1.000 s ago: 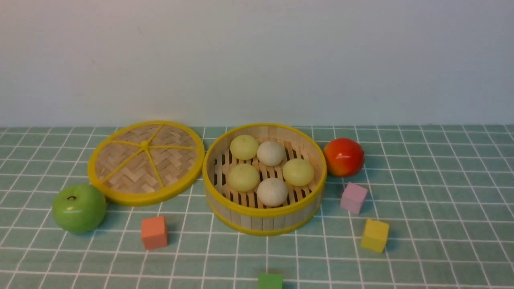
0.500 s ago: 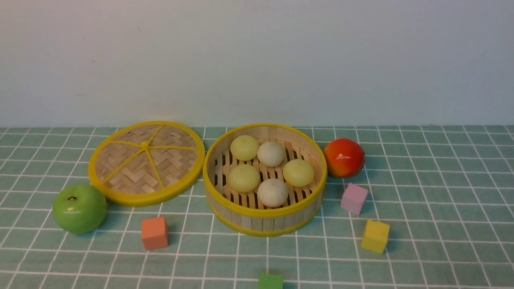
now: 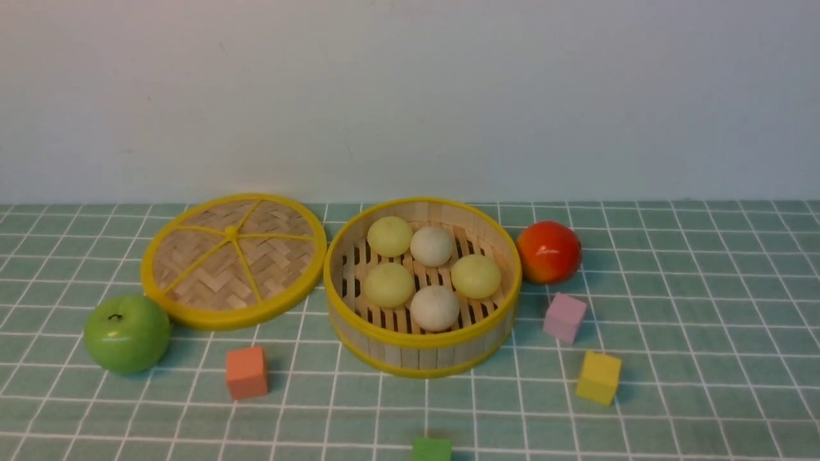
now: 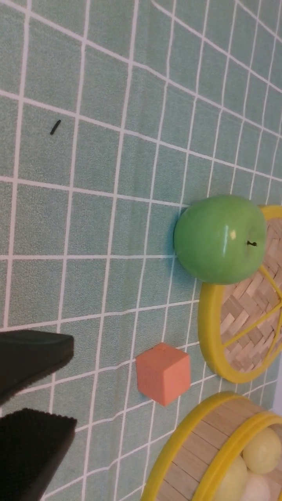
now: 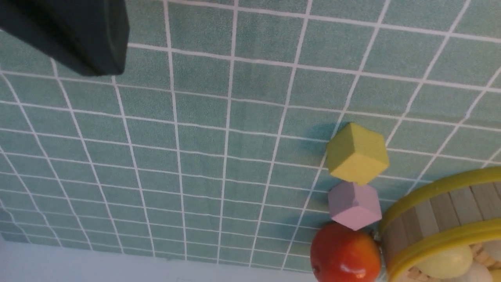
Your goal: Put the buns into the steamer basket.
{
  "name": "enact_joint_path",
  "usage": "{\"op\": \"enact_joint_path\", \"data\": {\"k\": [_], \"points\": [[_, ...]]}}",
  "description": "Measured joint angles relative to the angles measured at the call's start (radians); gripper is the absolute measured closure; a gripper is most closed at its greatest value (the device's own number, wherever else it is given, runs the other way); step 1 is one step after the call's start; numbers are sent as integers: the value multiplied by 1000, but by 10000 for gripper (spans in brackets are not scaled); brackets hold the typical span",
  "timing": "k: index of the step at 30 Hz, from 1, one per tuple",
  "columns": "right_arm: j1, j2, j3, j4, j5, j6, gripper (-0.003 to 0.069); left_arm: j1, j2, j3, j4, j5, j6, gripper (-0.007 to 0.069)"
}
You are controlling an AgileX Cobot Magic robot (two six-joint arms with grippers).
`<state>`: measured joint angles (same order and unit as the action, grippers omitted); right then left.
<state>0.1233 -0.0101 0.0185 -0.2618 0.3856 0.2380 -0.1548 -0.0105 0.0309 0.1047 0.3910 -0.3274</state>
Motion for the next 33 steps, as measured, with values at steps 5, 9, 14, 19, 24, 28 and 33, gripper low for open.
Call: {"op": "enact_joint_path", "data": {"k": [5,9,14,19,24,28,33], "points": [[0,0,0,4,0,-1,628,0,0,0,0,0,0,386],[0,0,0,6,0,-1,622,0,0,0,0,0,0,386],[0,0,0,6,0,-1,617,0,0,0,0,0,0,386],[0,0,0,6,0,-1,609,0,0,0,0,0,0,386],[0,0,0,6,0,-1,603,0,0,0,0,0,0,386],[0,0,0,6,0,-1,596,0,0,0,0,0,0,386],[0,0,0,6,0,-1,588,0,0,0,0,0,0,386]]}}
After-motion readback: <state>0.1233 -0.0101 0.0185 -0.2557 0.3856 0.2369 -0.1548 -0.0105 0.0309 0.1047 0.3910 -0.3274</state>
